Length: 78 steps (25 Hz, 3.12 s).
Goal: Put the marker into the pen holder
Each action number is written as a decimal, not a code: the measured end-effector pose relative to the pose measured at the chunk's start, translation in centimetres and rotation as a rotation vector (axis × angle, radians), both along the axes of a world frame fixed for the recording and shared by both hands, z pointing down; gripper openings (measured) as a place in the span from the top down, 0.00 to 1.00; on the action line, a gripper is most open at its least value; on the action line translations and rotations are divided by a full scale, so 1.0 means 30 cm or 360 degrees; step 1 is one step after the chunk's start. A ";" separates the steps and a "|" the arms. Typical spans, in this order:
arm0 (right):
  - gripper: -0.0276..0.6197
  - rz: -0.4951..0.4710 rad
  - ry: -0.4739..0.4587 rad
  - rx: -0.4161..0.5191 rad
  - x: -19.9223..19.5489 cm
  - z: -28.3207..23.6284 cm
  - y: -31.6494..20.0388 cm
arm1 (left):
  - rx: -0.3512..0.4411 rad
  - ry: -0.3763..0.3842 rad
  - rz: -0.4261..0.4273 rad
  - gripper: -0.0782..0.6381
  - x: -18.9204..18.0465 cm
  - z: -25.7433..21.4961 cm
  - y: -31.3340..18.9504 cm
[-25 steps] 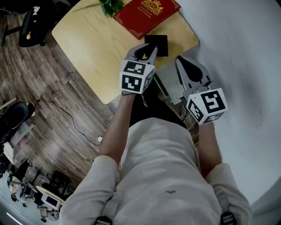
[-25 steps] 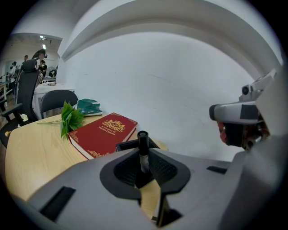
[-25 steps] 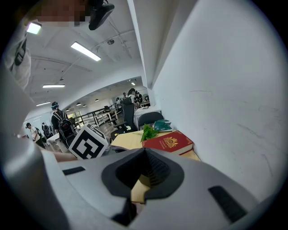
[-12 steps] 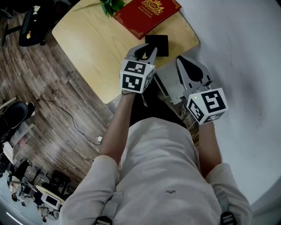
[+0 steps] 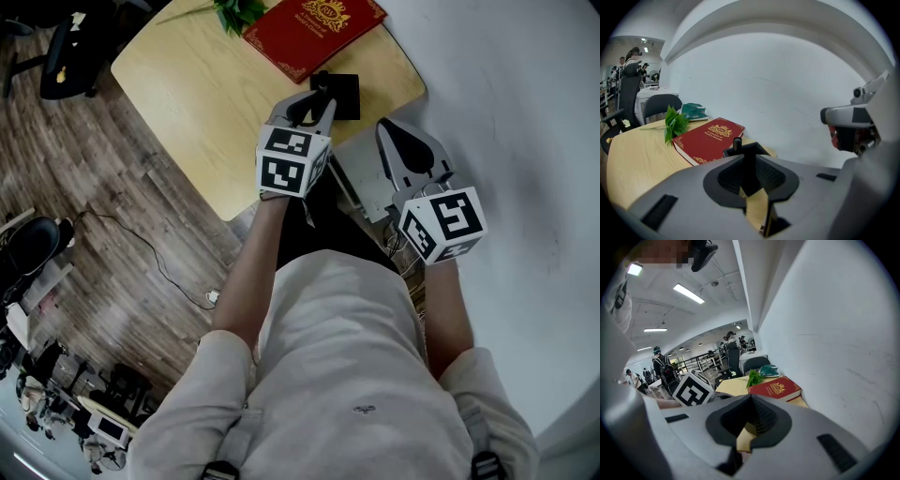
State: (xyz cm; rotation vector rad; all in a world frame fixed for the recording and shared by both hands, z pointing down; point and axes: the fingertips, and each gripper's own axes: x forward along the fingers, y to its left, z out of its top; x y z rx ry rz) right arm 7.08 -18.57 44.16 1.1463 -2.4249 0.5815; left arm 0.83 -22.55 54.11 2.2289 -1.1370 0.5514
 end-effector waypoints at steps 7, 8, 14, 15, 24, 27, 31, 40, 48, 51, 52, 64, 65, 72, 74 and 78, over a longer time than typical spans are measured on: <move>0.96 -0.0004 -0.0001 0.0008 -0.008 -0.005 0.000 | 0.0001 -0.0002 0.0002 0.79 -0.004 -0.001 0.002; 0.96 -0.0004 -0.0001 0.0009 -0.009 -0.005 0.001 | 0.0001 -0.0002 0.0001 0.79 -0.005 -0.002 0.003; 0.96 -0.0011 -0.0002 0.0017 -0.013 -0.012 0.016 | 0.0009 -0.0006 -0.0002 0.79 -0.009 -0.010 0.018; 0.96 -0.0013 -0.0003 0.0021 -0.014 -0.014 0.020 | 0.0009 -0.0007 -0.0003 0.79 -0.010 -0.012 0.023; 0.96 -0.0072 -0.0013 0.0060 -0.029 -0.039 0.038 | 0.0036 -0.0021 -0.0067 0.79 -0.038 -0.036 0.048; 0.96 -0.0106 -0.0016 0.0086 -0.032 -0.056 0.050 | 0.0055 -0.0028 -0.0097 0.79 -0.046 -0.057 0.066; 0.96 -0.0145 -0.0023 0.0113 -0.031 -0.079 0.067 | 0.0078 -0.0030 -0.0132 0.79 -0.046 -0.088 0.098; 0.96 -0.0205 -0.0017 0.0157 -0.020 -0.112 0.109 | 0.0112 -0.0008 -0.0199 0.79 -0.051 -0.132 0.164; 0.96 -0.0168 -0.0022 0.0169 -0.036 -0.133 0.139 | 0.0141 0.0008 -0.0182 0.79 -0.079 -0.196 0.206; 0.96 -0.0144 -0.0018 0.0186 -0.050 -0.145 0.147 | 0.0149 0.0016 -0.0164 0.80 -0.089 -0.213 0.224; 0.96 -0.0131 -0.0020 0.0192 -0.054 -0.152 0.151 | 0.0151 0.0018 -0.0155 0.80 -0.092 -0.220 0.232; 0.96 0.0052 -0.0042 0.0209 -0.126 -0.203 0.244 | 0.0181 0.0057 0.0052 0.82 -0.141 -0.329 0.364; 0.96 0.0069 -0.0043 0.0211 -0.133 -0.207 0.254 | 0.0185 0.0064 0.0067 0.82 -0.147 -0.337 0.373; 0.96 0.0180 -0.0036 0.0222 -0.168 -0.224 0.321 | 0.0246 0.0115 0.0171 0.85 -0.185 -0.416 0.421; 0.96 0.0203 -0.0029 0.0229 -0.180 -0.229 0.342 | 0.0267 0.0132 0.0198 0.85 -0.198 -0.440 0.437; 0.96 0.0250 -0.0020 0.0243 -0.202 -0.241 0.390 | 0.0299 0.0169 0.0235 0.85 -0.228 -0.486 0.478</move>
